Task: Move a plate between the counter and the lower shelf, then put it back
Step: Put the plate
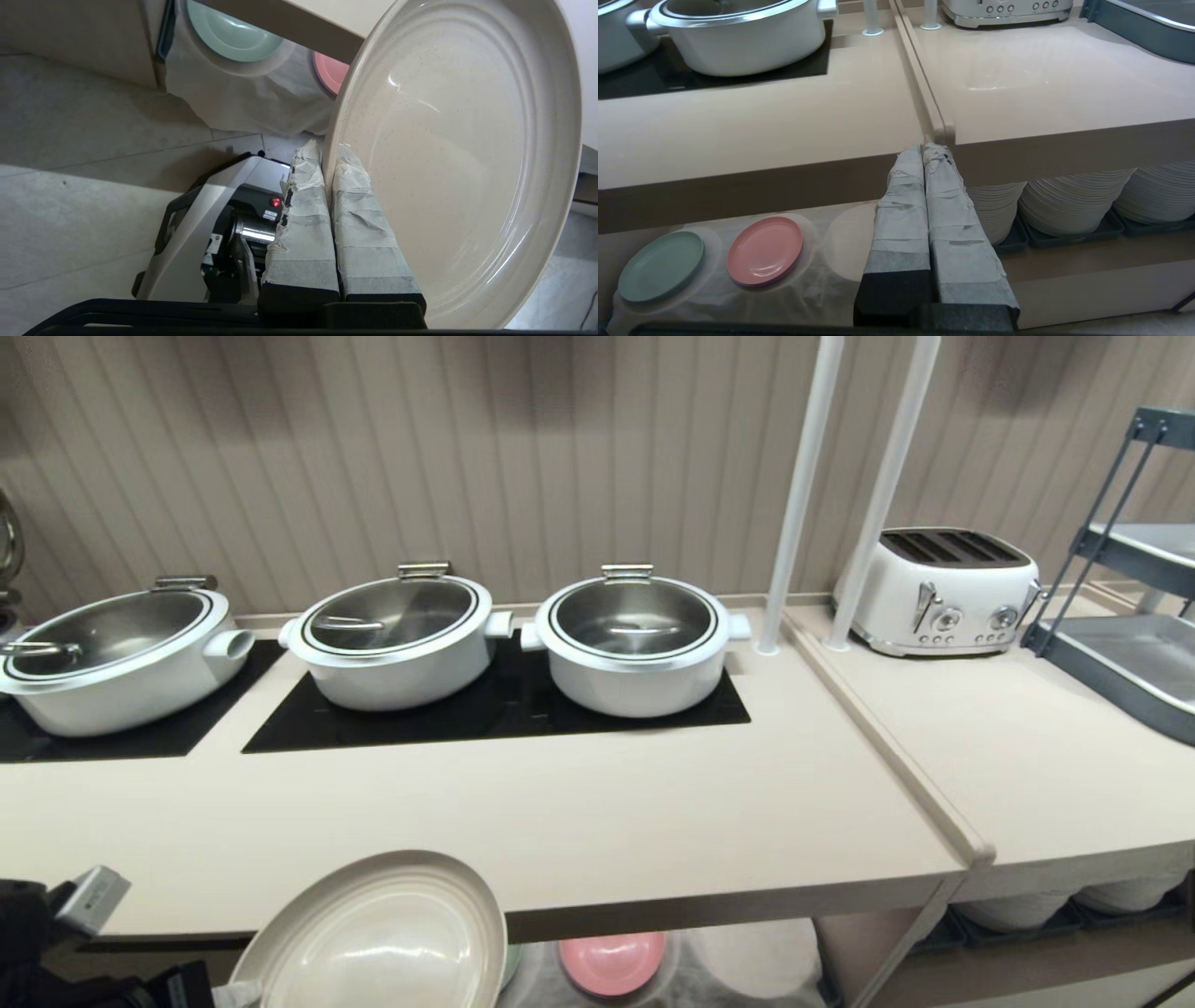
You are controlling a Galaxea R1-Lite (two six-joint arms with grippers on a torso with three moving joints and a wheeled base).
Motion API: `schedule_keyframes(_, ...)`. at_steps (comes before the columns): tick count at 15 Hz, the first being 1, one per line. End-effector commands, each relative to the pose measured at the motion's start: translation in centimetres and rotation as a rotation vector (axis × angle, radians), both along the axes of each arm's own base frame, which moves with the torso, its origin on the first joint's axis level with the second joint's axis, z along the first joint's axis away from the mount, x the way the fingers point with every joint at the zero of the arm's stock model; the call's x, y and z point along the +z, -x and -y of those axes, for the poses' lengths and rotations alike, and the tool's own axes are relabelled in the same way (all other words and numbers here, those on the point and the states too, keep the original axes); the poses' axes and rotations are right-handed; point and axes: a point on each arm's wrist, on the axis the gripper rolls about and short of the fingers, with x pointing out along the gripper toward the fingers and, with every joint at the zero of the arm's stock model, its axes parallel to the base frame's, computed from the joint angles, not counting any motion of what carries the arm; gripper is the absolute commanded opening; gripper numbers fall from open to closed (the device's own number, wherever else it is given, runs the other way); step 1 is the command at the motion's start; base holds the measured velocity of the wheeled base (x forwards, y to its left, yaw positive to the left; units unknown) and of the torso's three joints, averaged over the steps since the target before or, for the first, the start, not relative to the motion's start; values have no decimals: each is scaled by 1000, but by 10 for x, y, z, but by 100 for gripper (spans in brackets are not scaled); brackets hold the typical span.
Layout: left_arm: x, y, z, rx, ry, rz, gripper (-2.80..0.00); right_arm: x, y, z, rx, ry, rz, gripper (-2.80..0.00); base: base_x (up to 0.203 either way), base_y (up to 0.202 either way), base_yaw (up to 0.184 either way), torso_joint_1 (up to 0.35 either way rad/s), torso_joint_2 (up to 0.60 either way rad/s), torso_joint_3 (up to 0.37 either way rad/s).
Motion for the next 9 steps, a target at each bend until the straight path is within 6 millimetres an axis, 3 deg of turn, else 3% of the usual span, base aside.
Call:
schedule_keyframes(1, 0, 0, 0, 2, 2, 1, -280, 0, 0, 0, 0, -1, 0, -280, 0, 126, -3, 1, -1, 2)
schedule_keyframes(9, 2, -1, 0, 3, -3, 6, -280, 0, 0, 0, 0, -1, 0, -280, 0, 8, -1, 0, 1, 0)
